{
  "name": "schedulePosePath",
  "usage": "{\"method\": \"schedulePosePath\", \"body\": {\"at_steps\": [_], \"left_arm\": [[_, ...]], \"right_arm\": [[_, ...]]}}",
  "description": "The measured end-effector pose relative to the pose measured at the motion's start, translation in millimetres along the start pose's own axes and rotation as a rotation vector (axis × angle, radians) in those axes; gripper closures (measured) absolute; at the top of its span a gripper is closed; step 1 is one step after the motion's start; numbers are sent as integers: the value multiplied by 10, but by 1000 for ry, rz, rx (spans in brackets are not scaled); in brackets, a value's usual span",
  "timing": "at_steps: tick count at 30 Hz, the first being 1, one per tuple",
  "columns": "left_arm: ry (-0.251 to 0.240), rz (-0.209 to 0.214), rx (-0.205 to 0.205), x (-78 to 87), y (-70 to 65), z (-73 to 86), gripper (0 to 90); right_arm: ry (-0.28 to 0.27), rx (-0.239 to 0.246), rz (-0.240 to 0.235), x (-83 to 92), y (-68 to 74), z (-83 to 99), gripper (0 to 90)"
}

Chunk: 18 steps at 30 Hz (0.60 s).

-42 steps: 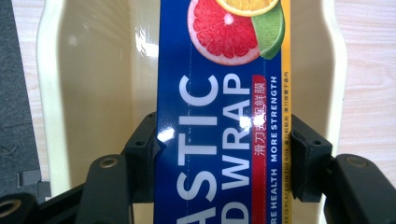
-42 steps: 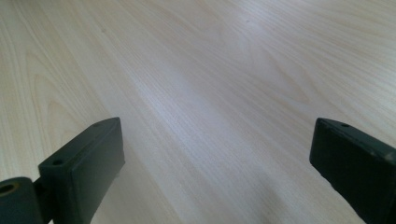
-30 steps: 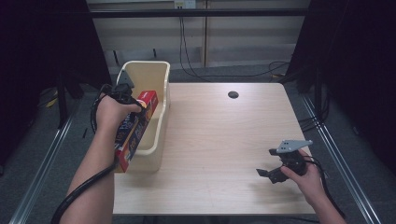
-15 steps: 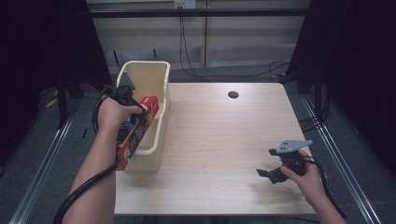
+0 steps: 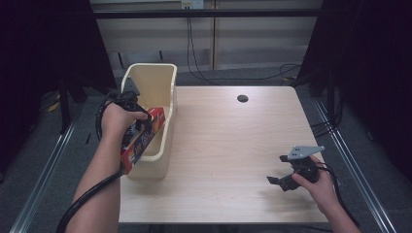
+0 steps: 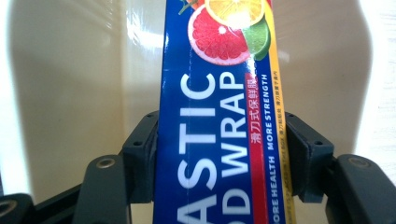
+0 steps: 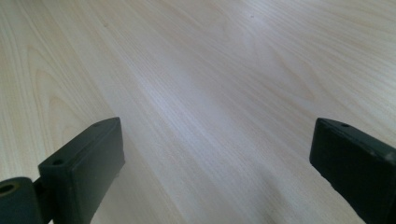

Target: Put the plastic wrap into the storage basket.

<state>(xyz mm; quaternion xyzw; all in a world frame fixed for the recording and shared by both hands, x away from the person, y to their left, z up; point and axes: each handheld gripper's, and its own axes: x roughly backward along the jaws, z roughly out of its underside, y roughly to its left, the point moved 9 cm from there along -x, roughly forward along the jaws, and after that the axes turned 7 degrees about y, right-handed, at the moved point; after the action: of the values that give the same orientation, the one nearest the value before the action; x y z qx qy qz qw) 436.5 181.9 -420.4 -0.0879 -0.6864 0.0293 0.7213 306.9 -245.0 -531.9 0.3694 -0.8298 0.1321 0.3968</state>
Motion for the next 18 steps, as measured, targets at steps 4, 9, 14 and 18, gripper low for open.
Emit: {"method": "schedulePosePath", "body": {"at_steps": [4, 9, 14, 18], "left_arm": [[18, 6, 13, 4, 13, 8, 388], [-53, 33, 30, 113, 1, -49, 360], [-66, 29, 22, 231, -17, -34, 352], [-90, 34, 6, 308, -50, -32, 310]], "right_arm": [[3, 3, 4, -3, -1, 3, 32], [3, -1, 4, 0, -2, 5, 32], [5, 2, 4, -3, 0, 5, 32], [5, 4, 2, 4, 15, 1, 32]]}}
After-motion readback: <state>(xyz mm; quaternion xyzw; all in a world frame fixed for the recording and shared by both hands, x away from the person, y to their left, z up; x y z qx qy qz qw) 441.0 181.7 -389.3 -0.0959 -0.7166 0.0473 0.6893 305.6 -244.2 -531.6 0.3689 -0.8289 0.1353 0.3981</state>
